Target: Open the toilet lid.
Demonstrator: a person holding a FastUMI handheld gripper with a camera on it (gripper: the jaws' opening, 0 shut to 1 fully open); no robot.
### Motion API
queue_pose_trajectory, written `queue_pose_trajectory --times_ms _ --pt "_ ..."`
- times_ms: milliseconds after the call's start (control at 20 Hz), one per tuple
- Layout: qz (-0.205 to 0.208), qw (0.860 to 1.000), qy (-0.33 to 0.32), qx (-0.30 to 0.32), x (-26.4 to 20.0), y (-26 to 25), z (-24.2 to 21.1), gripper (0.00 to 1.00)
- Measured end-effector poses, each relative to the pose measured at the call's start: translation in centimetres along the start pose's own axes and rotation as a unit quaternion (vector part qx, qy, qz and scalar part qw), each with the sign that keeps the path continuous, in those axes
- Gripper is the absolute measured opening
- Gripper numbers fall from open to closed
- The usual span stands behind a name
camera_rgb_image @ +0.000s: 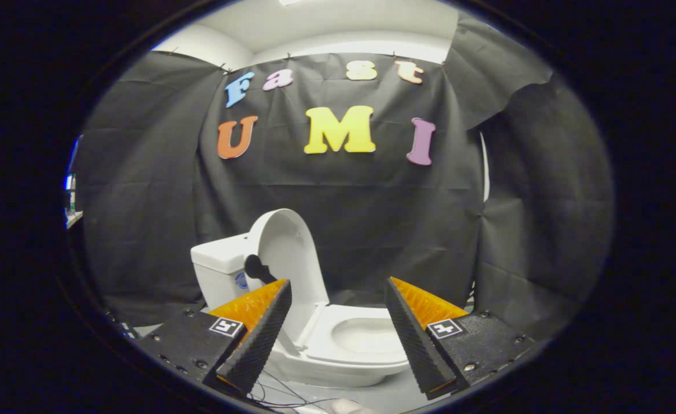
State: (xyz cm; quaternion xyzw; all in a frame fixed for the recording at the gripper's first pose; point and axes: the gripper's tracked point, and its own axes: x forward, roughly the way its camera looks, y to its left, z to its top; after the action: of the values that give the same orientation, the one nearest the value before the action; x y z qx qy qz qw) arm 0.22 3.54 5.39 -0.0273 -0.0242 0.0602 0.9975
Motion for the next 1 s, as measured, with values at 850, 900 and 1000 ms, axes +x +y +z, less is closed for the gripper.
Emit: queue_pose_trajectory --times_ms 850,900,1000 --pt "-0.058 0.997 0.013 0.044 -3.1 -7.9 -5.1 1.0" --pt "-0.058 0.997 0.013 0.044 -3.2 -8.0 -5.1 1.0" --pt "-0.058 0.997 0.013 0.042 -3.2 -7.9 -5.2 1.0"
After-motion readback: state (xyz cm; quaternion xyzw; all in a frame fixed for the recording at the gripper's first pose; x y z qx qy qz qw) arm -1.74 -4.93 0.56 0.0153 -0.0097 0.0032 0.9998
